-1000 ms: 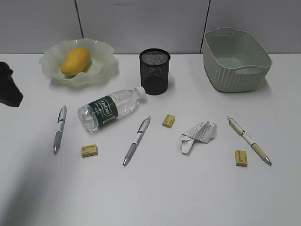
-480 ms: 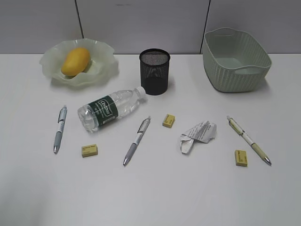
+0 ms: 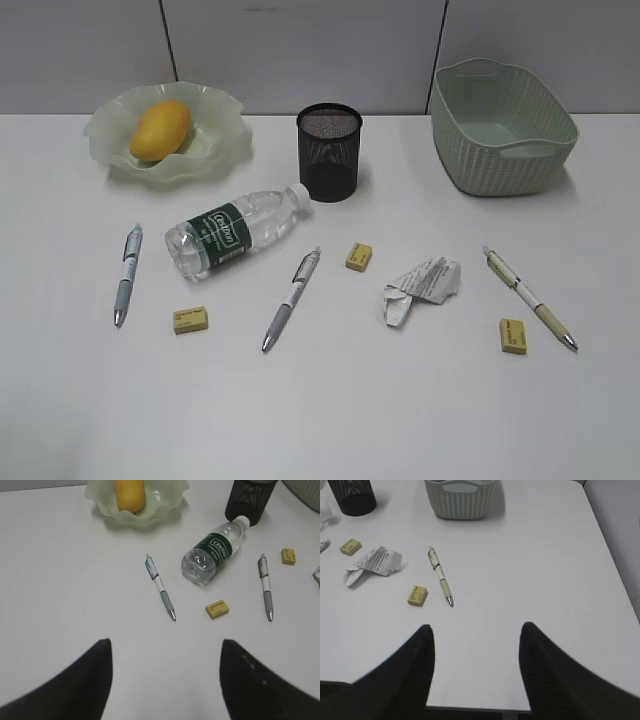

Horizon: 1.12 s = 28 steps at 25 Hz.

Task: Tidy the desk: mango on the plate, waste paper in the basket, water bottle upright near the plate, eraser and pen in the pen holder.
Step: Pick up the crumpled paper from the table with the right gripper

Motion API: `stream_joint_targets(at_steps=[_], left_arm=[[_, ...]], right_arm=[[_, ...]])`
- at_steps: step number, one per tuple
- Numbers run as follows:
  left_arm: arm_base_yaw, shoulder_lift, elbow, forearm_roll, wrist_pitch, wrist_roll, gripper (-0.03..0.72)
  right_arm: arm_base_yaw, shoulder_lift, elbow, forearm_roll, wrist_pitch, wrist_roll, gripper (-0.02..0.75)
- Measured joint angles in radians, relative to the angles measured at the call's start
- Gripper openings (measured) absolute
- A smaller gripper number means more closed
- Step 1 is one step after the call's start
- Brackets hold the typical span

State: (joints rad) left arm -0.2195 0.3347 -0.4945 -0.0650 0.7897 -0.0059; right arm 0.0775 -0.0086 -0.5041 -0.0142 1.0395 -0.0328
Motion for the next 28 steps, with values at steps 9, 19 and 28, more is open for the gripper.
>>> stream_joint_targets(at_steps=[9, 19, 28], left_arm=[[0.0, -0.002, 0.002, 0.0, -0.003, 0.0, 0.506], [0.0, -0.002, 0.002, 0.0, -0.003, 0.0, 0.502], [0.0, -0.002, 0.002, 0.0, -0.003, 0.0, 0.484]], right_arm=[[0.0, 0.207, -0.028, 0.014, -0.072, 0.0, 0.438], [0.0, 0.619, -0.099, 0.031, -0.323, 0.006, 0.438], [0.0, 1.057, -0.371, 0.036, -0.215, 0.019, 0.438]])
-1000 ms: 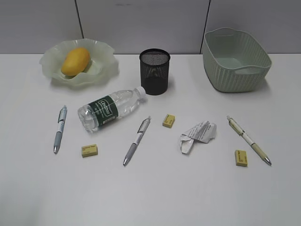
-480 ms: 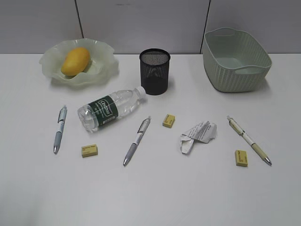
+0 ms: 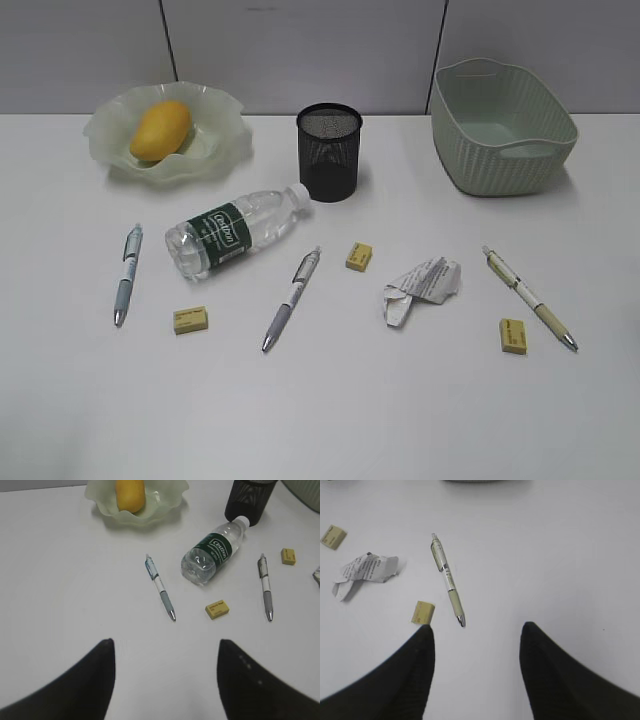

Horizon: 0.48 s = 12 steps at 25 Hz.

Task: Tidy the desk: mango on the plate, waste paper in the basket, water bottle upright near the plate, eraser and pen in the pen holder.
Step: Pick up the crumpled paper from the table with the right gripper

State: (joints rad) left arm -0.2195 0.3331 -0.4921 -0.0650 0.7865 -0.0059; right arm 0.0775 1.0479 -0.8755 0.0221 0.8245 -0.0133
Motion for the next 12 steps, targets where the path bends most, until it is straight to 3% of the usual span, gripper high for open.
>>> stream_joint_targets(at_steps=[4, 12], left_arm=[[0.0, 0.0, 0.0, 0.0, 0.0, 0.0, 0.482], [0.0, 0.0, 0.0, 0.0, 0.0, 0.0, 0.481]], right_arm=[[0.044, 0.166, -0.083, 0.007, 0.021, 0.022, 0.438], [0.304, 0.41, -0.177, 0.008, -0.03, 0.19, 0.438]])
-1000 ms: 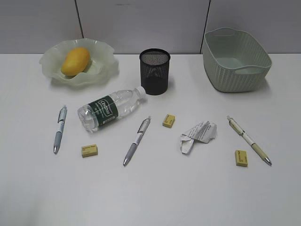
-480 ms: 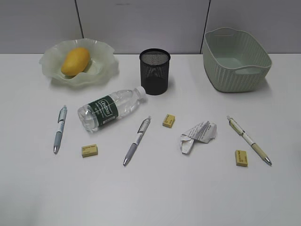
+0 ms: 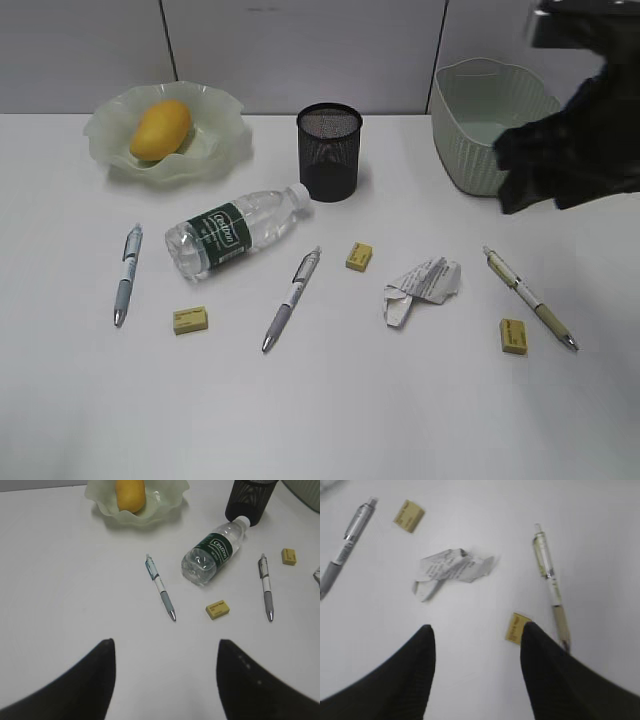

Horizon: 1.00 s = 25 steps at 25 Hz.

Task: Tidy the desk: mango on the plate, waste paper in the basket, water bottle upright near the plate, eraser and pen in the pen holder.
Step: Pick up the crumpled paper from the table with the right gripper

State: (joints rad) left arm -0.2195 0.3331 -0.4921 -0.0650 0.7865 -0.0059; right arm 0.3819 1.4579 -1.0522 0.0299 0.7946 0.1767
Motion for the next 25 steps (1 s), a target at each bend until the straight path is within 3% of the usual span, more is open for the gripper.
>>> stream_joint_targets(at_steps=[3, 8, 15, 25], left_arm=[[0.0, 0.0, 0.0, 0.0, 0.0, 0.0, 0.481], [0.0, 0.0, 0.0, 0.0, 0.0, 0.0, 0.481], [0.0, 0.0, 0.0, 0.0, 0.0, 0.0, 0.481], [0.0, 0.0, 0.0, 0.0, -0.002, 0.0, 0.481]], right_arm=[[0.065, 0.091, -0.037, 0.003, -0.019, 0.095, 0.438], [0.083, 0.229, -0.065, 0.044, -0.056, 0.236, 0.444], [0.083, 0.364, -0.067, 0.17, -0.188, 0.261, 0.614], [0.083, 0.519, -0.069, 0.193, -0.284, 0.358, 0.605]])
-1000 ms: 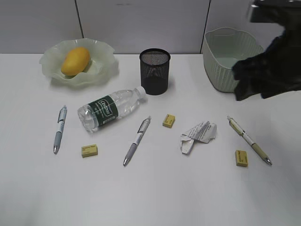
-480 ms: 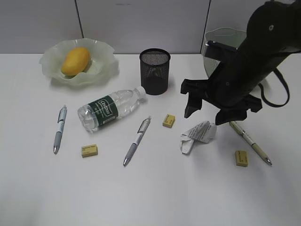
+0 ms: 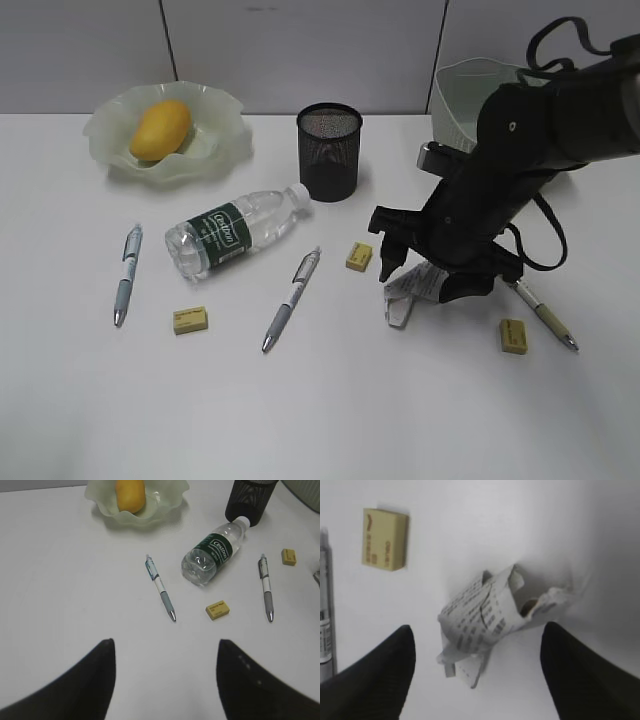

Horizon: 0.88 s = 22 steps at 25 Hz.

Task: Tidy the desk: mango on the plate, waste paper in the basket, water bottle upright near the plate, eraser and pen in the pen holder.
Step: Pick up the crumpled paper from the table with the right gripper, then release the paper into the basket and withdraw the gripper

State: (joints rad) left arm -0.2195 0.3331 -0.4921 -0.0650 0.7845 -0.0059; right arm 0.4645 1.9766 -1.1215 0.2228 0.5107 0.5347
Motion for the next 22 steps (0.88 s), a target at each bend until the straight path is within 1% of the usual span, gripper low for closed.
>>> stream_joint_targets(at_steps=[2, 3, 4, 6, 8, 10, 11, 17, 20, 22], left_arm=[[0.0, 0.0, 0.0, 0.0, 0.0, 0.0, 0.481], [0.0, 0.0, 0.0, 0.0, 0.0, 0.0, 0.481], [0.0, 0.0, 0.0, 0.0, 0.0, 0.0, 0.481], [0.0, 0.0, 0.0, 0.0, 0.0, 0.0, 0.481], [0.0, 0.0, 0.0, 0.0, 0.0, 0.0, 0.481], [0.0, 0.0, 0.0, 0.0, 0.0, 0.0, 0.481], [0.0, 0.0, 0.0, 0.0, 0.0, 0.0, 0.481], [0.0, 0.0, 0.0, 0.0, 0.0, 0.0, 0.481], [0.0, 0.0, 0.0, 0.0, 0.0, 0.0, 0.481], [0.0, 0.0, 0.0, 0.0, 0.0, 0.0, 0.481]], right_arm=[[0.0, 0.022, -0.011, -0.001, -0.011, 0.008, 0.573], [0.0, 0.029, -0.016, -0.002, -0.016, 0.01, 0.538], [0.0, 0.031, -0.023, -0.003, -0.017, 0.011, 0.486], [0.0, 0.033, -0.039, -0.006, -0.019, 0.011, 0.352], [0.0, 0.033, -0.057, -0.01, -0.006, 0.011, 0.193], [0.0, 0.033, -0.076, -0.016, 0.026, 0.009, 0.099], [0.0, 0.033, -0.086, -0.02, 0.043, 0.003, 0.076], [0.0, 0.033, -0.209, -0.024, 0.225, -0.096, 0.071], [0.0, 0.033, -0.322, -0.033, 0.31, -0.159, 0.071], [0.0, 0.033, -0.408, -0.069, 0.36, -0.175, 0.071]])
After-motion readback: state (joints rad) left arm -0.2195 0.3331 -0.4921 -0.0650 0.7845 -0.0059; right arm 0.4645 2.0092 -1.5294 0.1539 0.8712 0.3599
